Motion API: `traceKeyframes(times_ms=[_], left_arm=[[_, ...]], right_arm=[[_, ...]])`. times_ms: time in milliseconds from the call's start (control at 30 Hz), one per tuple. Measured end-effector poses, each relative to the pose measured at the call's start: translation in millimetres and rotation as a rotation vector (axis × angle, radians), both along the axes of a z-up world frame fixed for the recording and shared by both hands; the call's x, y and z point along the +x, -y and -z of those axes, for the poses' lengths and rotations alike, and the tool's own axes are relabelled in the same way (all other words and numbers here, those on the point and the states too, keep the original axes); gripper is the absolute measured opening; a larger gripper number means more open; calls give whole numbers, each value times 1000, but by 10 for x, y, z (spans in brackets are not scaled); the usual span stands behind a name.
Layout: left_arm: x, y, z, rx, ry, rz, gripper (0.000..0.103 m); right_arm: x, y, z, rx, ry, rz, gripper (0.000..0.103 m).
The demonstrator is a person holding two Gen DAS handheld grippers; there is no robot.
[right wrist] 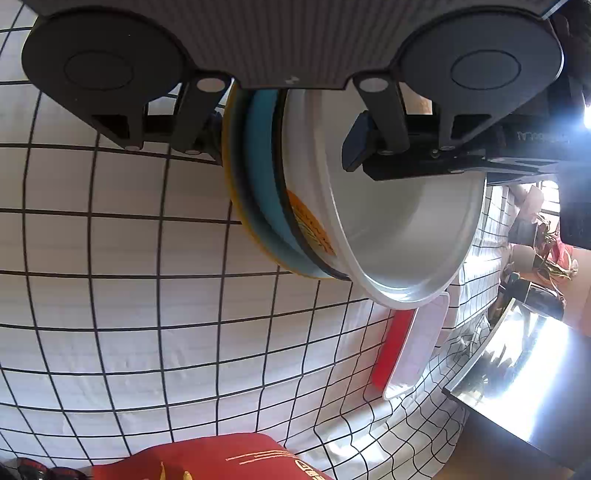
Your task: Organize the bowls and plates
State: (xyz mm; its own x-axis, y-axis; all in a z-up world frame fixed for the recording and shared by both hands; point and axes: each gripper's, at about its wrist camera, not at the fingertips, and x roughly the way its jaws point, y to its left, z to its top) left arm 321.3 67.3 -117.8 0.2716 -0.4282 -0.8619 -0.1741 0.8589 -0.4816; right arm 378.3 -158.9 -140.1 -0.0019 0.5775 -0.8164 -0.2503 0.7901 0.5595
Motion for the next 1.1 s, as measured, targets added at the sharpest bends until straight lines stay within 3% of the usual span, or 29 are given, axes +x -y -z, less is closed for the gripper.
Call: traceKeyframes(times_ms=[167, 300, 867, 1100], left_arm=[[117, -8, 48, -54, -60, 22, 77], [229, -30, 74, -57, -122, 88, 70], [198, 117, 5, 25, -60, 106, 77], [169, 154, -13, 52, -37, 104, 77]], right_arm=[[62, 98, 21, 13, -47, 24, 65], [82, 96, 24, 13, -69, 26, 65], [36, 90, 16, -20, -78, 66, 65], [-3, 83, 18, -26, -48, 24, 65]])
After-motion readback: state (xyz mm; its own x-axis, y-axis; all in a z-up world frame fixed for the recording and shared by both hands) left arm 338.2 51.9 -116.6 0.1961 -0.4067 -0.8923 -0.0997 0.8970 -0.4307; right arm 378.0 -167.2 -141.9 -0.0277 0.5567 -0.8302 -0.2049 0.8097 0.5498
